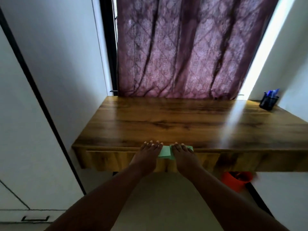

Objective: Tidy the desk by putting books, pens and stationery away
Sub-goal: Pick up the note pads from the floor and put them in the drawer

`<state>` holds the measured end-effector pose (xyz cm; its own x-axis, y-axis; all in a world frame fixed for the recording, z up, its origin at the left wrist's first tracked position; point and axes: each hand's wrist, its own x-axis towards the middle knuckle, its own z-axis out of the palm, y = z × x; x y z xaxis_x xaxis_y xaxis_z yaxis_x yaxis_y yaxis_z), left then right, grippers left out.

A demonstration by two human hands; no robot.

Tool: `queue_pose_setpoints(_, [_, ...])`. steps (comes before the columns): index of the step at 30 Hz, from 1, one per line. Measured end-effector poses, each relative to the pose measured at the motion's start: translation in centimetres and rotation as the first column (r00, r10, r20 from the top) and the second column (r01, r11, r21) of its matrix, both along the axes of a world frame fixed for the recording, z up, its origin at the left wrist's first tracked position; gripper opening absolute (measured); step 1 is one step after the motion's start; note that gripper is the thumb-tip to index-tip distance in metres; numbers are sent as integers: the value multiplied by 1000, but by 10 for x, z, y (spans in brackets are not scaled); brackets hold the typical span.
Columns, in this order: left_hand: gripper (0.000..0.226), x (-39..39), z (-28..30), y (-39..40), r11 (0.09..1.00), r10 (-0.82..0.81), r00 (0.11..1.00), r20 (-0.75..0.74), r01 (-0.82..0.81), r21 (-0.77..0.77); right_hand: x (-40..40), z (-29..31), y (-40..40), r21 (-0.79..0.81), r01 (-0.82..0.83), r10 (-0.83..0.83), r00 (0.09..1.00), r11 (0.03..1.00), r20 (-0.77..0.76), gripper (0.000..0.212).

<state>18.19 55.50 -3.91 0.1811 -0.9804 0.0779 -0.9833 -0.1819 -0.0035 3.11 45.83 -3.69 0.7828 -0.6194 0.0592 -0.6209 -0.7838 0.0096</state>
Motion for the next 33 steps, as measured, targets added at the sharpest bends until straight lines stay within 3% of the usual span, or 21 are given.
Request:
queue_pose_setpoints(7, [71, 50, 1, -78, 993, 100, 994, 48, -103, 64, 41, -2, -102, 21, -124, 126, 986, 992, -112, 61])
queue_pose_setpoints(12, [67, 68, -19, -109, 965, 140, 988, 63, -150, 214, 49, -19, -156, 67, -192, 201, 963, 979, -177, 67])
queue_pose_setpoints(15, [67, 76, -32, -117, 950, 184, 983, -14, -174, 260, 49, -32, -173, 127, -207, 224, 964, 970, -142, 71])
queue_pose_setpoints(21, [69, 94, -50, -109, 970, 136, 985, -103, -111, 216, 45, -45, -173, 196, -162, 185, 977, 967, -103, 104])
queue_pose_setpoints(24, [85, 93, -48, -97, 982, 129, 982, -140, -106, 157, 42, -42, -157, 153, -151, 145, 988, 977, 52, 98])
queue_pose_setpoints(26, [86, 89, -48, -82, 987, 146, 945, -293, -161, -27, 35, -41, -140, 149, -161, 108, 943, 976, 313, 81])
queue_pose_setpoints(28, [67, 86, -56, -56, 888, 98, 853, -513, -308, -341, 26, -47, -114, 178, -162, 32, 821, 971, 569, 51])
queue_pose_setpoints(30, [45, 83, -72, -30, 623, 66, 688, -723, -594, -509, 21, -64, -86, 369, -124, -198, 668, 921, 717, 20])
queue_pose_setpoints(31, [40, 81, -79, -19, 462, 53, 542, -839, -758, -461, 20, -72, -75, 543, -89, -395, 591, 835, 704, 10])
queue_pose_setpoints(33, [32, 84, -88, -4, 183, -8, 143, -990, -973, -142, 20, -93, -59, 858, -35, -779, 402, 512, 481, 20])
